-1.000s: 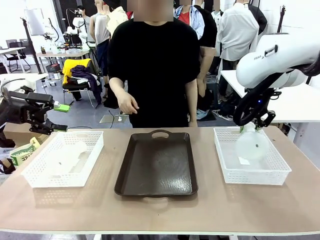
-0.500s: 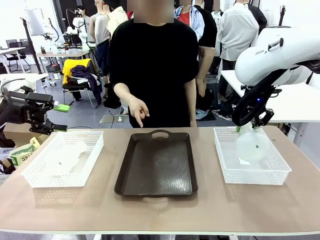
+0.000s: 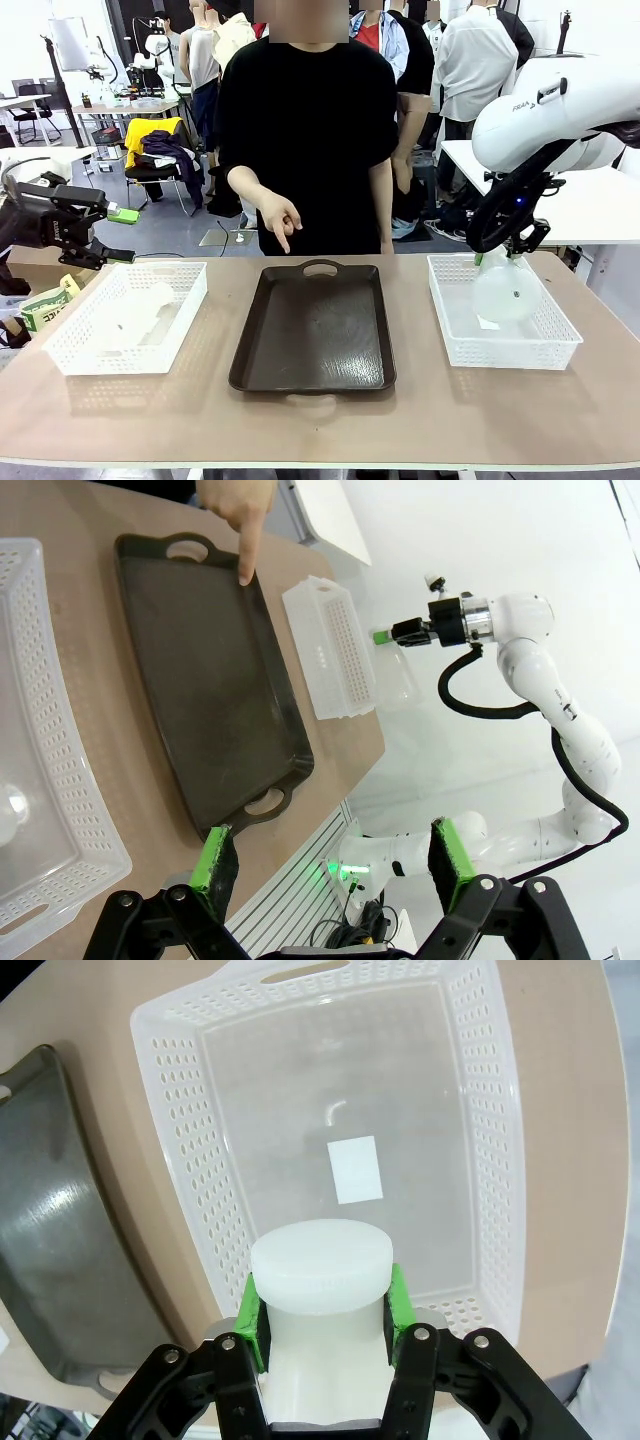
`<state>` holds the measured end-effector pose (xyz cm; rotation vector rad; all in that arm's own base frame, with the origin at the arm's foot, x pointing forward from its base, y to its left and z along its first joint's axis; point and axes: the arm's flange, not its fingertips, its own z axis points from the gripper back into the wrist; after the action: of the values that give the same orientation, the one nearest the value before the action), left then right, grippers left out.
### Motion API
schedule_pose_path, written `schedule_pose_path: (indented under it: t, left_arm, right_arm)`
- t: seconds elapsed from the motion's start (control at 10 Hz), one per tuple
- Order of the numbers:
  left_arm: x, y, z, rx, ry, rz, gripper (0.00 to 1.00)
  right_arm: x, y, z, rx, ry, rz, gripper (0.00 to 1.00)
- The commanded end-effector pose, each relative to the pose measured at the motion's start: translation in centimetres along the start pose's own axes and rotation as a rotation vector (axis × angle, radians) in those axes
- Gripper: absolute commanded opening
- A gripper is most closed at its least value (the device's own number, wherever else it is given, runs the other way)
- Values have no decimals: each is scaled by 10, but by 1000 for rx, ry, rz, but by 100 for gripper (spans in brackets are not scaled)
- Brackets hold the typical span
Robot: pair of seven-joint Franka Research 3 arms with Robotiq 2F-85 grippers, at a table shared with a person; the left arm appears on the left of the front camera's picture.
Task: Prepare the laboratory tools.
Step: While moving the picked Big flask to the Handle tray indicated by the person, stop as directed by the person.
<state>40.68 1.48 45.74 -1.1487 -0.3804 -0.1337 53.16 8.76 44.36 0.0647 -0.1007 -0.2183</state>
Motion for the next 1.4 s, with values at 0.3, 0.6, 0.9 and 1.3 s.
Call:
schedule_pose_path:
  t: [0.3, 0.6, 0.9, 1.3]
  left_arm:
    - [1, -1, 0, -14, -9, 3, 100]
    - [1, -1, 0, -14, -9, 3, 100]
    - [1, -1, 0, -14, -9, 3, 100]
    - [1, -1, 0, -14, -9, 3, 100]
  right_arm:
    - [-20, 57, 53, 3, -121, 185, 0]
    - [-34, 138, 91, -18, -160, 320, 0]
    - [-33, 243, 82, -76, -84, 489, 0]
    - [-57, 337, 32, -55, -18, 582, 0]
